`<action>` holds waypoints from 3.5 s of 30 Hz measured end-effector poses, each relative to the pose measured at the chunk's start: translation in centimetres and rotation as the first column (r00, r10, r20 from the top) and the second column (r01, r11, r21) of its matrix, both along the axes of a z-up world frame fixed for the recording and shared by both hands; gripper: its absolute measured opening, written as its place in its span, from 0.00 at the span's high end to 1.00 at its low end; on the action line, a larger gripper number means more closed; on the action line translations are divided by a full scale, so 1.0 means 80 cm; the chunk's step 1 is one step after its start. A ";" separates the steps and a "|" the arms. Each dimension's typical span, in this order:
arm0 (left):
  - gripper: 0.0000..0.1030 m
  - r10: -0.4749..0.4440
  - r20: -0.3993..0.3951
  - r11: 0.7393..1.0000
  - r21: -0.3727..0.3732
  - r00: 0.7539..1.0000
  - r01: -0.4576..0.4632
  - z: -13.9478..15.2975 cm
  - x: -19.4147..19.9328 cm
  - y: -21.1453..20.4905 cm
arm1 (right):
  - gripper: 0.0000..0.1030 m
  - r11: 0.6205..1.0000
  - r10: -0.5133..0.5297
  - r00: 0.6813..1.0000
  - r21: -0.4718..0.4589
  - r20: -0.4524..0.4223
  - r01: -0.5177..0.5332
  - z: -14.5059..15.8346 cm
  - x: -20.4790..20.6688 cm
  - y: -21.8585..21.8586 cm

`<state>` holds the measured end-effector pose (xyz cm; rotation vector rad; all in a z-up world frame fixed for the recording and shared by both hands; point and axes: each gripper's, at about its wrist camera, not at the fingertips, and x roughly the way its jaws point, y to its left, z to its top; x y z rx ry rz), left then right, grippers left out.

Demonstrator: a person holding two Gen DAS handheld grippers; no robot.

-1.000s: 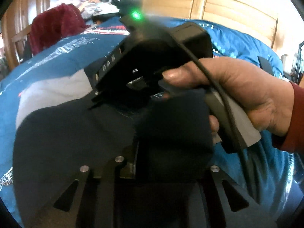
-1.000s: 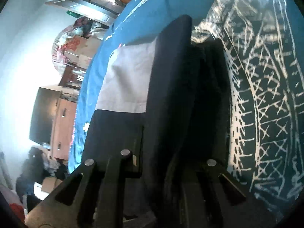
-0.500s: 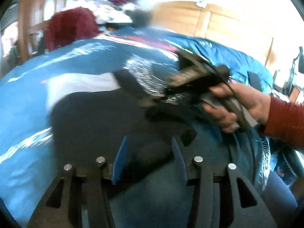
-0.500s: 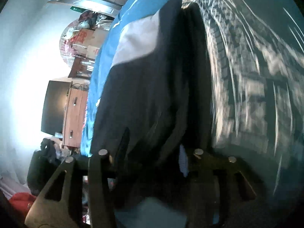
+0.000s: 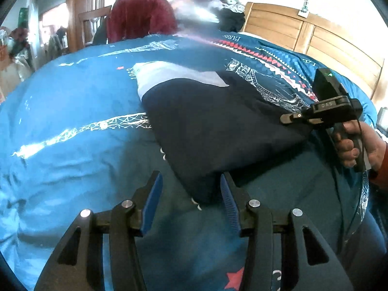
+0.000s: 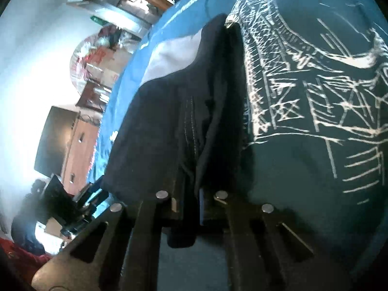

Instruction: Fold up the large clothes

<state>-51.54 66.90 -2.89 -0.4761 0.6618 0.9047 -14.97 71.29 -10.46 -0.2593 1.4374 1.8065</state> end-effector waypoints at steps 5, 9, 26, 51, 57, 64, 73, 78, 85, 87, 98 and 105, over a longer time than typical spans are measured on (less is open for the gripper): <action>0.49 -0.018 -0.085 1.000 -0.006 0.996 0.018 -0.036 0.029 0.023 | 0.95 1.000 -0.018 1.000 -0.007 0.019 0.018 -0.018 0.001 -0.001; 0.57 -0.090 -0.102 0.989 -0.130 0.991 0.077 -0.067 0.029 0.039 | 0.96 0.999 -0.036 0.999 0.005 0.032 0.036 -0.022 0.013 -0.008; 0.74 -0.176 -0.044 0.979 -0.110 0.983 0.171 -0.059 0.024 0.066 | 0.98 0.997 -0.042 0.998 0.066 0.050 0.038 -0.034 0.020 -0.020; 0.74 -0.081 -0.082 0.996 -0.030 0.993 0.079 -0.060 0.091 0.349 | 0.97 0.991 -0.056 0.997 0.123 -0.046 0.061 -0.049 0.038 -0.035; 0.87 -0.221 0.005 0.975 0.012 0.975 0.221 -0.011 0.079 0.239 | 0.97 0.990 -0.053 0.996 0.127 -0.068 0.061 -0.054 0.047 -0.036; 0.72 -0.481 -0.101 0.877 -0.044 0.871 0.479 -0.065 0.066 0.018 | 0.97 0.990 -0.052 0.997 0.127 -0.064 0.060 -0.053 0.051 -0.039; 0.63 -0.424 -0.011 0.905 0.035 0.905 0.424 -0.022 0.079 0.023 | 0.96 0.991 -0.060 0.997 0.117 -0.039 0.064 -0.044 0.048 -0.037; 0.55 -0.413 0.010 0.907 -0.084 0.911 0.412 -0.051 0.098 0.051 | 0.93 0.991 -0.074 0.997 0.112 0.027 0.071 -0.019 0.043 -0.043; 0.52 -0.253 0.102 0.963 -0.070 0.962 0.260 -0.011 0.027 0.045 | 0.65 0.960 -0.182 0.905 0.267 0.384 0.080 0.071 0.015 -0.073; 0.51 -0.208 0.105 0.973 -0.074 0.972 0.217 -0.016 0.008 0.043 | 0.67 0.935 -0.204 0.907 0.346 0.369 0.070 0.098 0.008 -0.056; 0.43 0.008 0.065 0.985 -0.173 0.998 0.004 -0.052 -0.025 0.029 | 0.95 0.990 -0.085 0.839 0.143 0.538 0.008 0.046 -0.027 0.094; 0.43 0.082 -0.045 0.972 -0.217 0.996 -0.090 -0.074 -0.024 0.022 | 0.44 0.994 -0.018 0.782 0.093 0.623 -0.051 0.030 -0.068 0.001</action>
